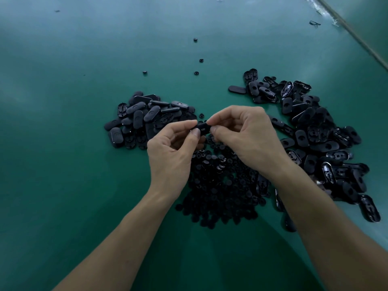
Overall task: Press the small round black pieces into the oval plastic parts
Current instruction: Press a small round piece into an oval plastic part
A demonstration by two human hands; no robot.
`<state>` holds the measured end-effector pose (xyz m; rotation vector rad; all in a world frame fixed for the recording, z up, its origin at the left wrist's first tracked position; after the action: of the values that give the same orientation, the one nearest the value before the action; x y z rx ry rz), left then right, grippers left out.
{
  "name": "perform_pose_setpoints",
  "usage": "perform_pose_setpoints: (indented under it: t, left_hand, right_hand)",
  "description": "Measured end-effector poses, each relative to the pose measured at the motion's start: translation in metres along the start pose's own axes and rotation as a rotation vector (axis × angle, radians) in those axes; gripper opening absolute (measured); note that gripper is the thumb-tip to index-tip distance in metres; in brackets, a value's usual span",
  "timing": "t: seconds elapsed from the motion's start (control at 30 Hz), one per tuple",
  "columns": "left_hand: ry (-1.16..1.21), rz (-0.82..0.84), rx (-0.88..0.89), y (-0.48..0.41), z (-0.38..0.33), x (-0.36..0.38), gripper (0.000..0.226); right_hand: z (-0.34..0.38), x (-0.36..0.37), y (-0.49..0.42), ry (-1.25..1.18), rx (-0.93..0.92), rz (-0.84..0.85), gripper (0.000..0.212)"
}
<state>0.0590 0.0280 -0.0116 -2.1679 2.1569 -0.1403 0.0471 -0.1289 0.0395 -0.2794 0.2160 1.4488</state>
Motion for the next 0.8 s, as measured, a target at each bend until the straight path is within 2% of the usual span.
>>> perform_pose_setpoints:
  t: [0.4,0.8]
  left_hand:
    - [-0.023,0.027,-0.007,0.0,0.001,0.001,0.016]
    - [-0.066,0.028,-0.002,-0.002,0.004,0.0,0.02]
  right_hand:
    - [0.003,0.01,0.004,0.117,-0.068,-0.076,0.013]
    - [-0.002,0.018,0.005,0.036,-0.005,-0.103,0.012]
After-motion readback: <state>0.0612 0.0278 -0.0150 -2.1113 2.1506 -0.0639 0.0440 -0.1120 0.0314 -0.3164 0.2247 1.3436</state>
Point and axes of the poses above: each hand's wrist, its own y-axis away from the middle knuckle, its own x-axis out of the palm, z = x × y, the point moved 4 cm from there along -y, towards the middle knuckle, and after that the axes turned 9 degrees about -y, right-handed, at the moved point
